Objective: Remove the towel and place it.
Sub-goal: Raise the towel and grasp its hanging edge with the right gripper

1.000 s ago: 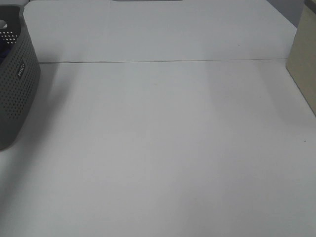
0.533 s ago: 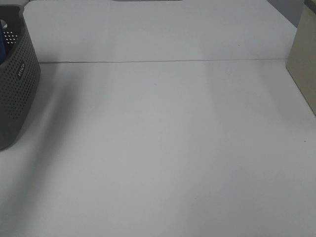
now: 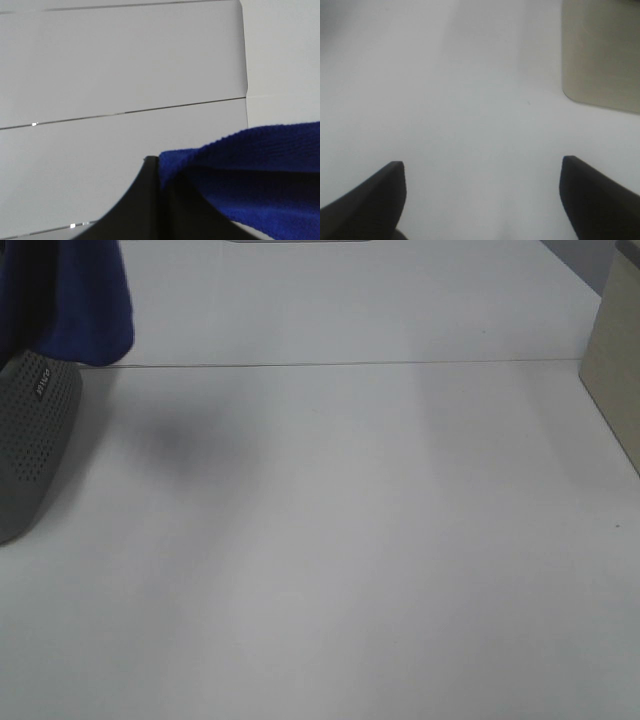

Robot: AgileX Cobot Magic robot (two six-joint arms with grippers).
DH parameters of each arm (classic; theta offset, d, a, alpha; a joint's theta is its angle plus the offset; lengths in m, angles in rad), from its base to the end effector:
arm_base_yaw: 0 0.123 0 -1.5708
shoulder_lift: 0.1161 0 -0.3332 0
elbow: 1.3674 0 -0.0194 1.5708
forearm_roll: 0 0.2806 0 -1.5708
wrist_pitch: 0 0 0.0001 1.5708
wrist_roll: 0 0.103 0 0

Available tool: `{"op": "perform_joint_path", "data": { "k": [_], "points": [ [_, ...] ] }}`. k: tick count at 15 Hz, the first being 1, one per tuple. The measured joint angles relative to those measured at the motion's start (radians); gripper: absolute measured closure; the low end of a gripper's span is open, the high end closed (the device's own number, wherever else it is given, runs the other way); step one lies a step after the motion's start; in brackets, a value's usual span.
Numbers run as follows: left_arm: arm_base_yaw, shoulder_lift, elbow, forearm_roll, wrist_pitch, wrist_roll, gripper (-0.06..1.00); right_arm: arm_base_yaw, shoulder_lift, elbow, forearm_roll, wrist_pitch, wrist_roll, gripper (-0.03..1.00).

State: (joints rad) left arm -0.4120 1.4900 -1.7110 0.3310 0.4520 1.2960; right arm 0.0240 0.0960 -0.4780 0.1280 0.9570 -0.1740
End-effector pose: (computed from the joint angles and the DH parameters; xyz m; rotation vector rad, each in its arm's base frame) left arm 0.3490 -0.1365 0.5471 1.4510 1.0577 0.9907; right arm 0.0061 0.0109 0.2896 -0.1918 2.0433 0.0601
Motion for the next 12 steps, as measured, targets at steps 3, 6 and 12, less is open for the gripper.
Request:
{"op": "perform_joint_path", "data": {
  "k": [3, 6, 12],
  "points": [
    [-0.106, 0.0, 0.0, 0.003, 0.065, 0.032, 0.94, 0.0, 0.187, -0.002, 0.304, -0.241, -0.296, 0.13],
    [-0.279, 0.0, 0.0, 0.003, 0.106, 0.078, 0.94, 0.0, 0.474, -0.003, 0.802, -0.294, -0.905, 0.13],
    [-0.411, 0.0, 0.0, 0.01, 0.125, 0.086, 0.94, 0.0, 0.986, -0.003, 1.538, -0.036, -1.811, 0.14]
  ]
}}
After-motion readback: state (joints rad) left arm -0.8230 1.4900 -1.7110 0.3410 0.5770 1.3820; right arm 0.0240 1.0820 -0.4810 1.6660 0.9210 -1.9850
